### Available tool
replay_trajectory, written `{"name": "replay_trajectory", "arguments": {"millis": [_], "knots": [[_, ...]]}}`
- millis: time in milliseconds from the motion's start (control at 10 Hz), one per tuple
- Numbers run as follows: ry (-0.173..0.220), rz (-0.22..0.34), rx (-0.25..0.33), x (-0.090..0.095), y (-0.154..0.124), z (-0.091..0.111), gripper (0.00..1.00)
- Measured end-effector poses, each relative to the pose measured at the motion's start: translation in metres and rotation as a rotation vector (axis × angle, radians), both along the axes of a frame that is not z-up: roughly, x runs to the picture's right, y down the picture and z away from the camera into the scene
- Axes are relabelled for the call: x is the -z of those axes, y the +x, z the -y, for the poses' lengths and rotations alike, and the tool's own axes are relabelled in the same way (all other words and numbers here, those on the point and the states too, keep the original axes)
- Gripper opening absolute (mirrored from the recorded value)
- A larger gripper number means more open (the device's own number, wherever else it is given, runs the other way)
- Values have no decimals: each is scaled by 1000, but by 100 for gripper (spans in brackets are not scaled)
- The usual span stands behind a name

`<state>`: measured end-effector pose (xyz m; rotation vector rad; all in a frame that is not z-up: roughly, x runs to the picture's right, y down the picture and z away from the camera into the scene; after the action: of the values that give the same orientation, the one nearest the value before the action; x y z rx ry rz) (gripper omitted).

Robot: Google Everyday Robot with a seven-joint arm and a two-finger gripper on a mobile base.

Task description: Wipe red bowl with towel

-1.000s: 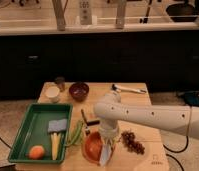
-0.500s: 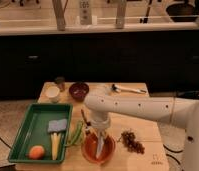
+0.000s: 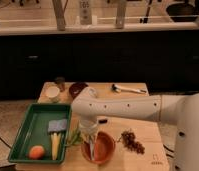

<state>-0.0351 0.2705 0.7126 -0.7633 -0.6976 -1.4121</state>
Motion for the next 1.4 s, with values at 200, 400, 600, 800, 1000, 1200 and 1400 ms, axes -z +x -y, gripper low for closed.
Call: {"name": "replay_trajectory", "arguments": {"millis": [200,400,600,800,1000,1200,1400], "knots": [[-11,-5,-9,9,19,-16,0],[-13,-32,-29,13,53,-21,0],[-7,-77,-60,10,87,-15,0],[3,-99,-75,2,106,1,0],[10,-93,-75,-5,103,15,0],[6,-68,-65,-11,80,28,0],[-4,-29,-53,-14,46,38,0]]}}
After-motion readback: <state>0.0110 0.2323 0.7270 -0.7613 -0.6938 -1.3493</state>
